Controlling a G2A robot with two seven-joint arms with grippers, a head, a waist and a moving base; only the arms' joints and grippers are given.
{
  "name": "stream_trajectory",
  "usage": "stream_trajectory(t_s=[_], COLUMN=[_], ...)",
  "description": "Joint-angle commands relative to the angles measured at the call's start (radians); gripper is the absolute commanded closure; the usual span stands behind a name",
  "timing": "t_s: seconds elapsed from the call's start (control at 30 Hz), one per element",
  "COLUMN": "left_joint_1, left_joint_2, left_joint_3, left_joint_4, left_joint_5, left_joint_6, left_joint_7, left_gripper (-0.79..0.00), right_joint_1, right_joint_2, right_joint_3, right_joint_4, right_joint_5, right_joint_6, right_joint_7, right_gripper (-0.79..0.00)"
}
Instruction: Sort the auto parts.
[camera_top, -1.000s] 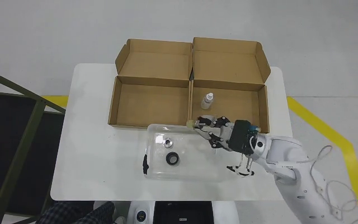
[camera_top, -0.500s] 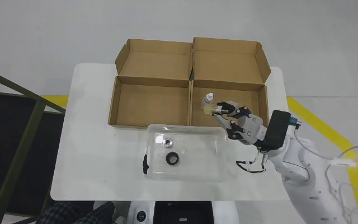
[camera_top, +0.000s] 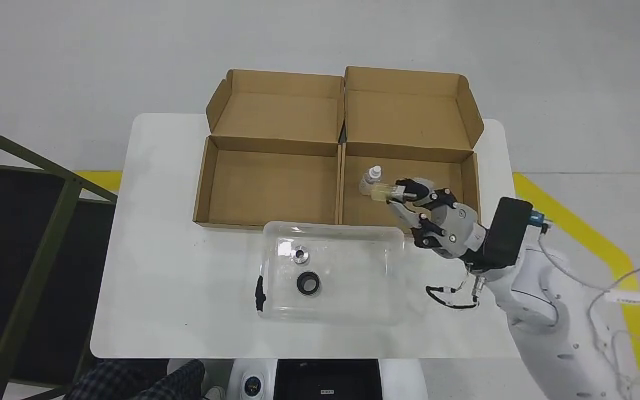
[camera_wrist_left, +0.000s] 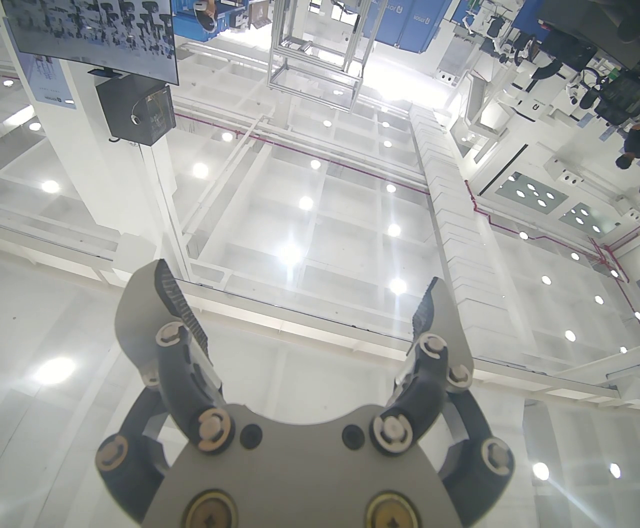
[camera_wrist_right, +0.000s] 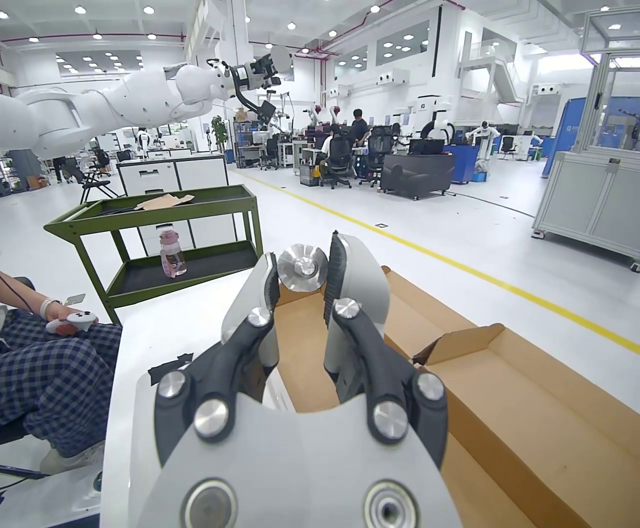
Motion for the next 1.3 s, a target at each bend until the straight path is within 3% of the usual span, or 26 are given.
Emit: stream_trajectory(t_s=[0.0,0.87,1.27], left_joint_1=[0.000,0.000,0.000], left_joint_2=[0.000,0.000,0.000], left_joint_3=[0.000,0.000,0.000], left_joint_4=[0.000,0.000,0.000], left_joint_5=[0.000,0.000,0.000], left_joint_6=[0.000,0.000,0.000], left_joint_7=[0.000,0.000,0.000], left_gripper=[-0.785,-0.785,-0.785], right_joint_1=[-0.001,-0.019,0.072], right_joint_2=[0.000,0.016,0.020], right_joint_3=[0.000,0.040,0.029], right_joint_4=[0.001,0.117,0.248], right_joint_5=[-0.005,-0.212,-0.284], right_joint_6=[-0.001,-0.038,-0.006], right_joint_7=[0.002,0.199,0.310], right_gripper=[0.000,0.000,0.000])
